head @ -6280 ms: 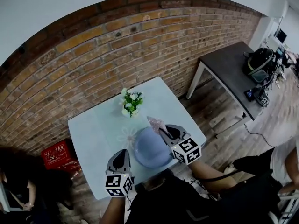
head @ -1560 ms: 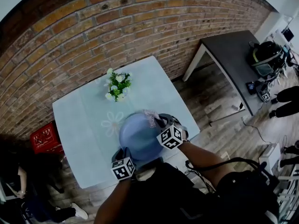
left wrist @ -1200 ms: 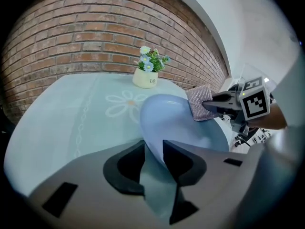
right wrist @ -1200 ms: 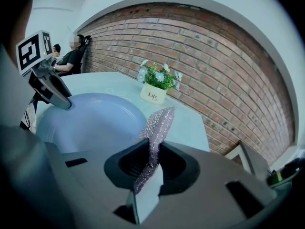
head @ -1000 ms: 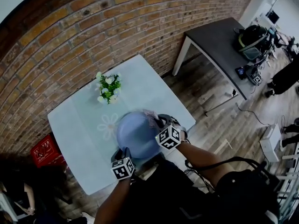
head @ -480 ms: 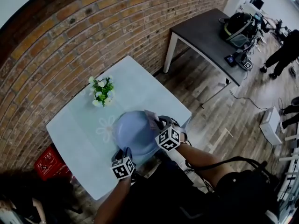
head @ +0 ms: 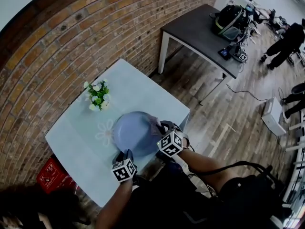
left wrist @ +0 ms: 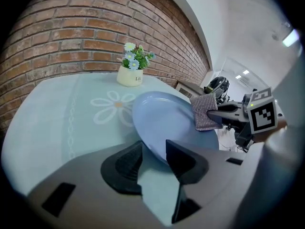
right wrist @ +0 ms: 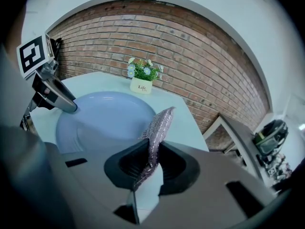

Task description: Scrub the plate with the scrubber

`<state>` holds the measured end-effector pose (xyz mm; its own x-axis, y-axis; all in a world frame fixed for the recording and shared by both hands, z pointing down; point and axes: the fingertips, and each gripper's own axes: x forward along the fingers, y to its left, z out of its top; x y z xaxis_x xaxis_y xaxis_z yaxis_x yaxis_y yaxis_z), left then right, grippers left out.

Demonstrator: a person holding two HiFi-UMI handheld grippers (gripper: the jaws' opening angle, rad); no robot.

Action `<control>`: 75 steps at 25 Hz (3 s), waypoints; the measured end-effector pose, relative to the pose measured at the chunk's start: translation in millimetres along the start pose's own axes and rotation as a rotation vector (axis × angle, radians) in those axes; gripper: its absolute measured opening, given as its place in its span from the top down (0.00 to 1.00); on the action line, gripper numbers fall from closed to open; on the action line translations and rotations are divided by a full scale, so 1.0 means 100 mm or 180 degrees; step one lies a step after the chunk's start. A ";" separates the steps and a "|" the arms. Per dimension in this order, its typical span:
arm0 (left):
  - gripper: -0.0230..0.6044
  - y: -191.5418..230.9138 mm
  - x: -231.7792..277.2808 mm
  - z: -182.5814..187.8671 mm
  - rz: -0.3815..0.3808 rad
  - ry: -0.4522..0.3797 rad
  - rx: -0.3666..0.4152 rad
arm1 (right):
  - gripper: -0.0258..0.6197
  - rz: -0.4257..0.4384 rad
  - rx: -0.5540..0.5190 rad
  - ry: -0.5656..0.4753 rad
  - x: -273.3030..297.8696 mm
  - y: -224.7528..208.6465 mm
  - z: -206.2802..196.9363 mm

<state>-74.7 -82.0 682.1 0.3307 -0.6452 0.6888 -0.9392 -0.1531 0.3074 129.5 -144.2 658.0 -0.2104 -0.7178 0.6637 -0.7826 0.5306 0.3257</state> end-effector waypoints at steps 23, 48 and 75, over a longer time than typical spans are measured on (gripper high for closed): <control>0.83 0.04 -0.03 -0.02 0.0356 -0.0107 -0.0609 | 0.86 0.0522 -0.1550 -0.0783 -0.25 -0.29 0.73; 0.93 0.70 -0.12 0.20 0.1502 -0.0678 -0.2224 | 0.86 0.0918 -0.3587 -0.1102 0.16 -0.06 0.67; 0.87 0.65 0.07 0.31 0.0863 -0.0203 -0.1375 | 0.86 0.1318 -0.5863 0.0040 0.52 0.38 0.37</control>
<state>-136.6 -119.5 686.4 0.0616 -0.6654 0.7439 -0.8619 0.3404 0.3758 66.7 -178.0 680.1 -0.1855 -0.4370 0.8801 0.8317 0.4071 0.3774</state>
